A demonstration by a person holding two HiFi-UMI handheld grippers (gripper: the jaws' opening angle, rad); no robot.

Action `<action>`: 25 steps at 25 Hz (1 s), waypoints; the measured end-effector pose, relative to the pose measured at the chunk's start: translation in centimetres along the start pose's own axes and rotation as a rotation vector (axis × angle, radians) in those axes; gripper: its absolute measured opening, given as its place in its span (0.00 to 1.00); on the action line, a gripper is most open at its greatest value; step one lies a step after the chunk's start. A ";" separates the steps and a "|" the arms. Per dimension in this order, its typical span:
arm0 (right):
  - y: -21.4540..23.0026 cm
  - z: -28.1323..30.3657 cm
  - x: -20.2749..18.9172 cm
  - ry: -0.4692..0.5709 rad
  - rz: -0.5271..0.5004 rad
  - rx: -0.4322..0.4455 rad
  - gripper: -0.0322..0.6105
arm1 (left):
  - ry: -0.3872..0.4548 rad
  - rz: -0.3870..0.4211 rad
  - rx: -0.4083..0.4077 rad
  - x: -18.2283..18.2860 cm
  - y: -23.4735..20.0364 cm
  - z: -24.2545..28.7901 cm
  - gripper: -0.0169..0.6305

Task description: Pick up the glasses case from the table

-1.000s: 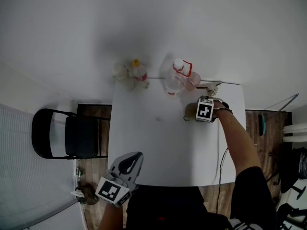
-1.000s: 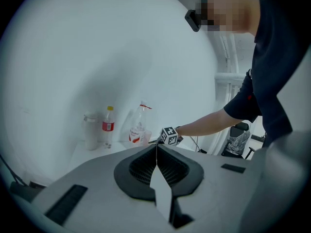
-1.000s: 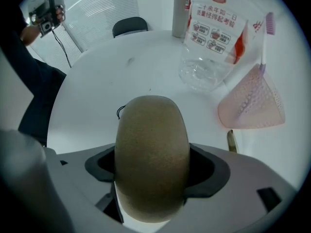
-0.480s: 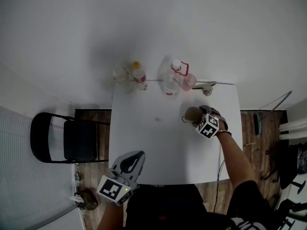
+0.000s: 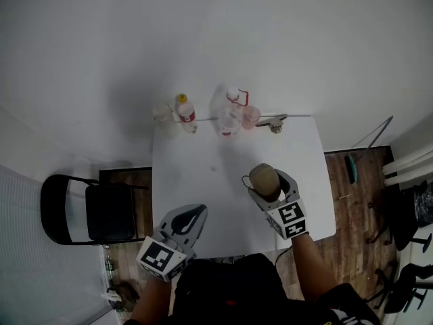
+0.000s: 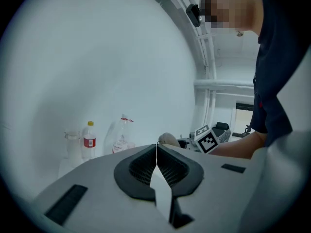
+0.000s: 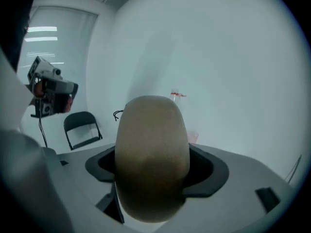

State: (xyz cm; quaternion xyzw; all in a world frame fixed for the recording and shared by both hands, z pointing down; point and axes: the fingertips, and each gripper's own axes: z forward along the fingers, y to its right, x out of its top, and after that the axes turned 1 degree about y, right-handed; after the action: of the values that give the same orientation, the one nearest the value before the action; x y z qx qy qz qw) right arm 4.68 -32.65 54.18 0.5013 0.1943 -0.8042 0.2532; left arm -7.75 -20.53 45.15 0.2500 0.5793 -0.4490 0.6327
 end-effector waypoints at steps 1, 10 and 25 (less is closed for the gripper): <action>-0.6 -1.0 1.4 0.039 0.025 -0.008 0.66 | 0.006 0.018 -0.014 0.2 0.2 0.0 0.06; -3.3 -8.2 8.4 0.216 0.042 -0.081 0.66 | 0.086 0.071 -0.077 3.4 0.4 -0.9 0.06; -2.6 -12.9 14.0 0.356 -0.002 -0.191 0.66 | 0.135 0.154 -0.087 6.7 1.6 -1.0 0.06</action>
State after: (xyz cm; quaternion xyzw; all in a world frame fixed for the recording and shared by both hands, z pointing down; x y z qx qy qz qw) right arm 7.11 -26.23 36.21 0.6091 0.3120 -0.6811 0.2603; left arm -7.40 -20.75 38.23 0.2957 0.6188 -0.3555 0.6351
